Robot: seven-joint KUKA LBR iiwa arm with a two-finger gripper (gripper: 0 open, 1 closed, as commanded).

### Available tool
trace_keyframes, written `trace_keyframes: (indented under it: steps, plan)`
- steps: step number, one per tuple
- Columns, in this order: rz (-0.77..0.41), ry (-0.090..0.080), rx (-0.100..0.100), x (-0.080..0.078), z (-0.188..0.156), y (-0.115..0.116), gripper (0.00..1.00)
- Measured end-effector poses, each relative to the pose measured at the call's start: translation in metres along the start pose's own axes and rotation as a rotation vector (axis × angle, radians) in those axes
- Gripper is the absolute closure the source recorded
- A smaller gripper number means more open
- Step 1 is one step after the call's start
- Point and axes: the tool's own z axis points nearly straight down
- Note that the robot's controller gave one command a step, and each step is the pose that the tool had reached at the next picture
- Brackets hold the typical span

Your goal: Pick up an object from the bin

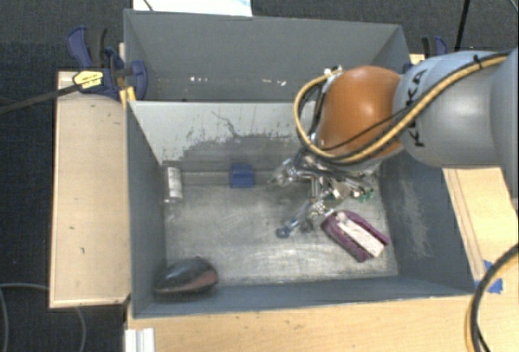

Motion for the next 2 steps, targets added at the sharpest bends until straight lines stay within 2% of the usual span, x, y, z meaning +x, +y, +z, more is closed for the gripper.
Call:
trace_keyframes:
  steps: [1,2]
  plan:
    - [0.001,-0.004,-0.001,-0.003,-0.003,0.004,1.00]
    - [-0.281,-0.005,0.002,0.005,-0.192,-0.007,1.00]
